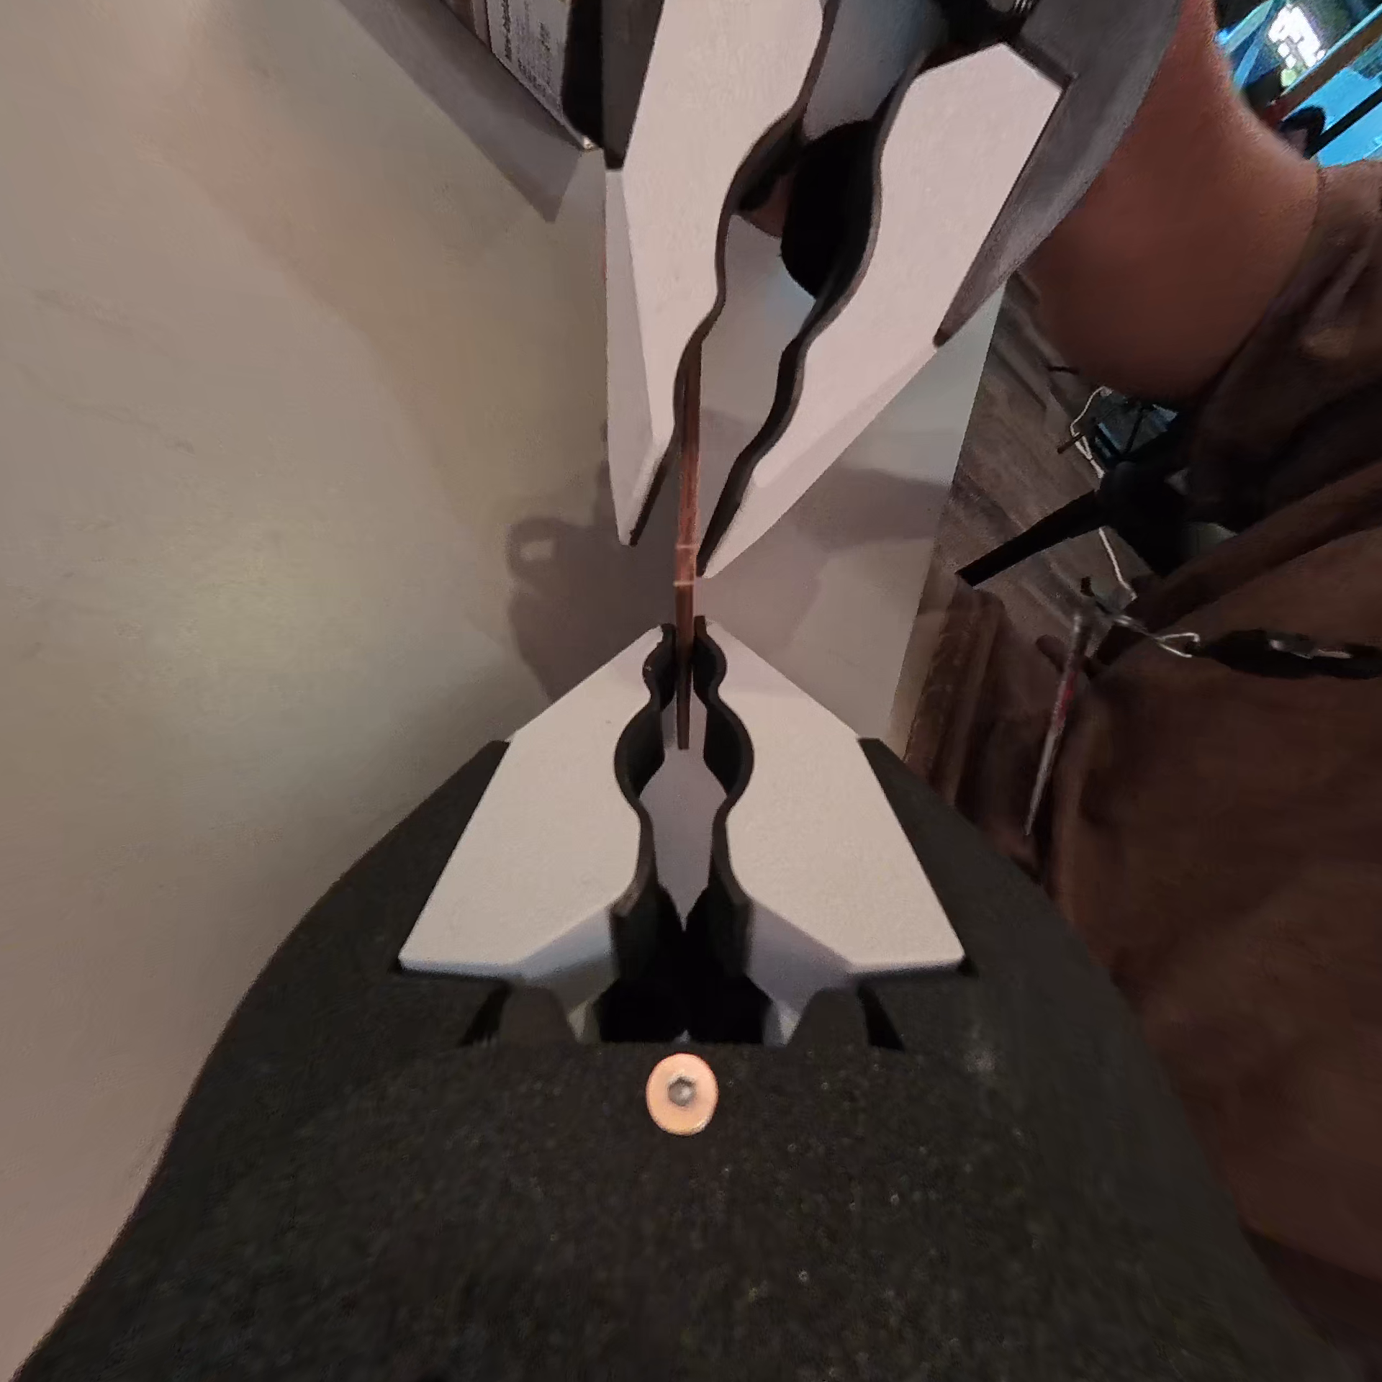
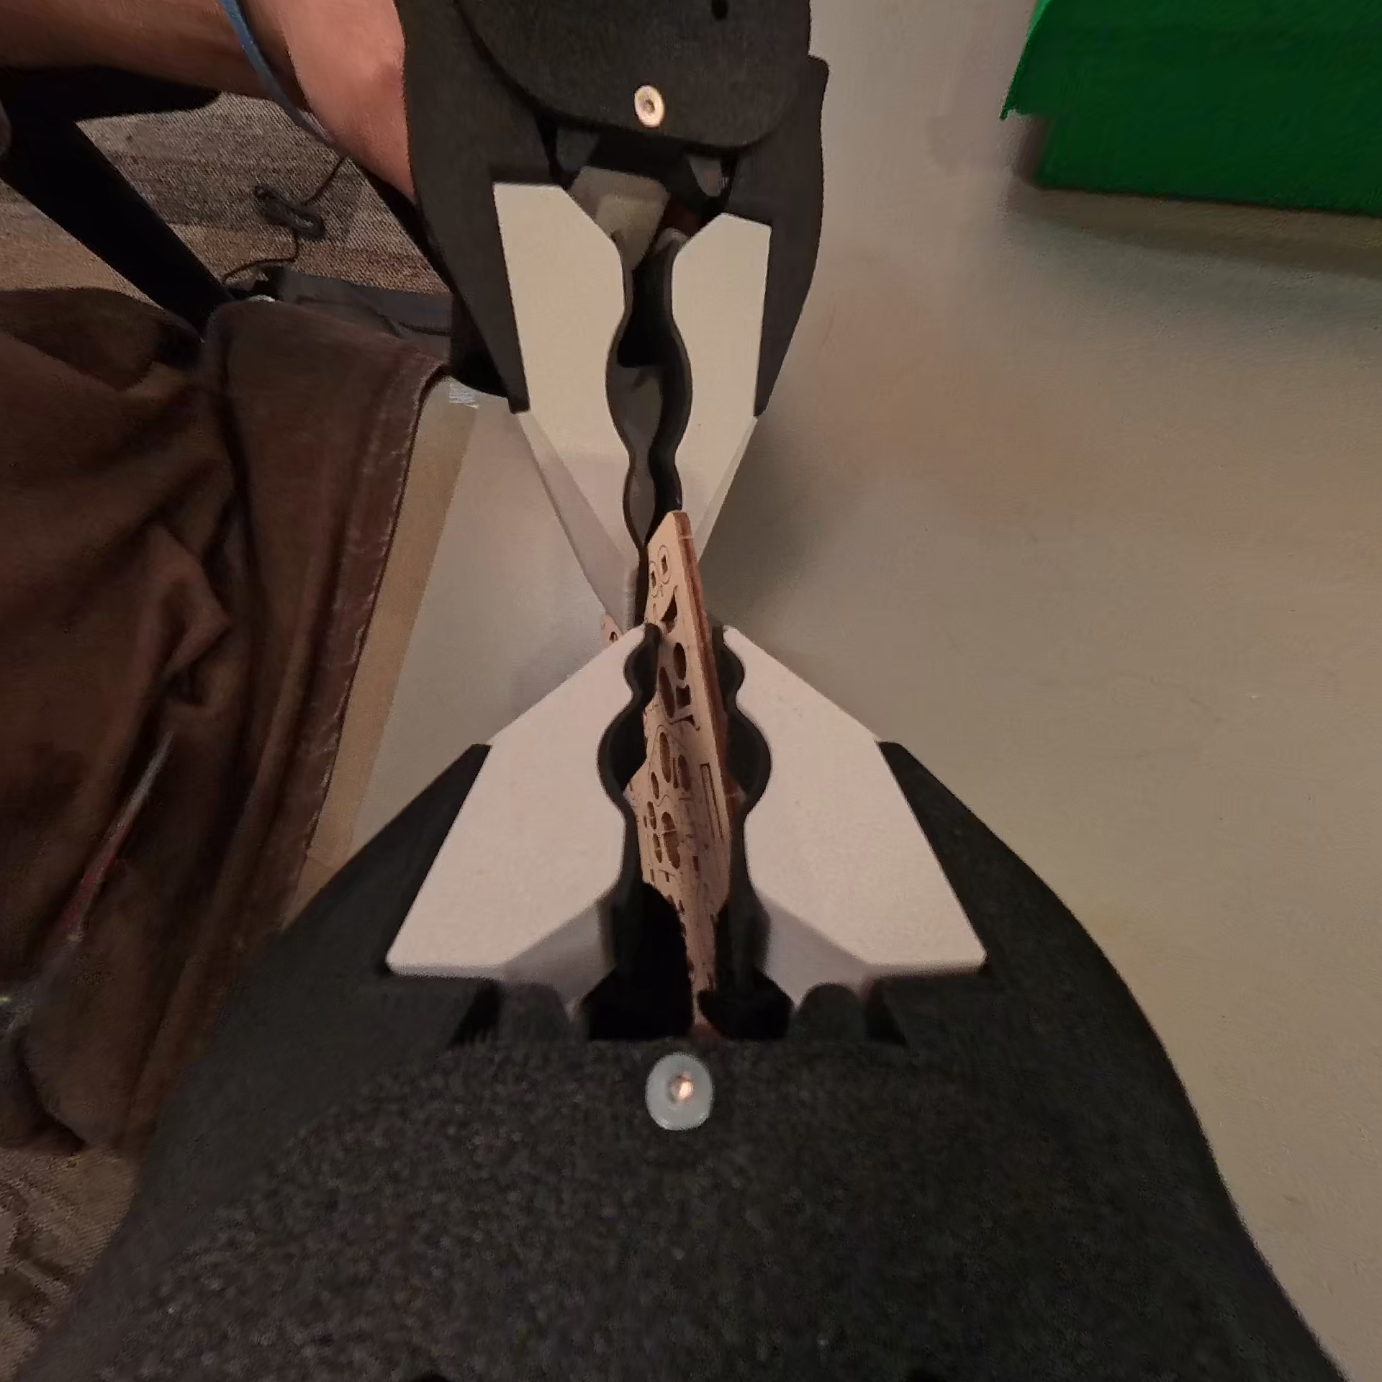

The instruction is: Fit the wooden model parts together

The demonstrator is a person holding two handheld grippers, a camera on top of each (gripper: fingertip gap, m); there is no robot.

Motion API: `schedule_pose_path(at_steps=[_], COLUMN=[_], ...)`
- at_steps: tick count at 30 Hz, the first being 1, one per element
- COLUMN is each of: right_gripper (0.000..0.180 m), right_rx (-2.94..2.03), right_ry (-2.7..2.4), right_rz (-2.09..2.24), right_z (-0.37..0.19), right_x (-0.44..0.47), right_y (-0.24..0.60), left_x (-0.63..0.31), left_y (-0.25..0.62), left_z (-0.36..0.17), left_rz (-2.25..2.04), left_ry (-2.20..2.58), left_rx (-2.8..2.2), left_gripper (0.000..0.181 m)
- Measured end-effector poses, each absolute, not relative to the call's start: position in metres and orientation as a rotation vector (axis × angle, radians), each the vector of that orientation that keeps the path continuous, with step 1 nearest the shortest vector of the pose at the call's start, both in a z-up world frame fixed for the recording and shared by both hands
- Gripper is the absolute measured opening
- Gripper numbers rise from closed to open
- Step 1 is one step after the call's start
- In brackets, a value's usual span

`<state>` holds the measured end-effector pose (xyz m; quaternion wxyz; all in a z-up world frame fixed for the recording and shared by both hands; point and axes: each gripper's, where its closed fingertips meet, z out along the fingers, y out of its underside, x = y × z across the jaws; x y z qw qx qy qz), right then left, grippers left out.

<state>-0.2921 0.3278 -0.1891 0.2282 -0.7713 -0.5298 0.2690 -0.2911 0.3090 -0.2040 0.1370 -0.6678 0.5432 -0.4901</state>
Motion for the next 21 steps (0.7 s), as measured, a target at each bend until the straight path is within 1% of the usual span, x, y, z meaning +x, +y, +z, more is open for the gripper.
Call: schedule_pose_path(at_steps=[3,7,8,10,14,15,17,18,21], right_gripper=[0.014,0.005,0.003,0.004,0.005,0.007,0.02,0.029,0.03], right_rx=[-2.103,-2.093,-2.054,-2.096,-2.129,-2.142,-2.171,-2.178,-2.146], right_ry=[-1.487,-1.466,-1.497,-1.471,-1.533,-1.529,-1.526,-1.509,-1.416], right_rz=[0.678,0.602,0.585,0.704,0.665,0.65,0.592,0.587,0.688], right_z=[-0.194,-0.194,-0.196,-0.197,-0.198,-0.198,-0.201,-0.2,-0.184], right_x=[-0.292,-0.287,-0.285,-0.289,-0.285,-0.283,-0.273,-0.27,-0.266], right_y=[0.332,0.342,0.343,0.334,0.328,0.329,0.333,0.335,0.338], left_x=[-0.292,-0.29,-0.289,-0.289,-0.286,-0.285,-0.285,-0.285,-0.285], left_y=[0.311,0.315,0.311,0.309,0.303,0.303,0.304,0.304,0.304], left_z=[-0.208,-0.205,-0.201,-0.206,-0.21,-0.21,-0.21,-0.21,-0.21], left_rz=[-1.42,-1.379,-1.414,-1.424,-1.398,-1.394,-1.402,-1.404,-1.398], left_ry=[1.553,1.528,1.531,1.545,1.602,1.608,1.598,1.598,1.602], left_rx=[-1.967,-1.94,-1.929,-1.958,-1.922,-1.919,-1.932,-1.933,-1.934], left_gripper=[0.001,0.001,0.004,0.002,0.001,0.001,0.002,0.002,0.001])
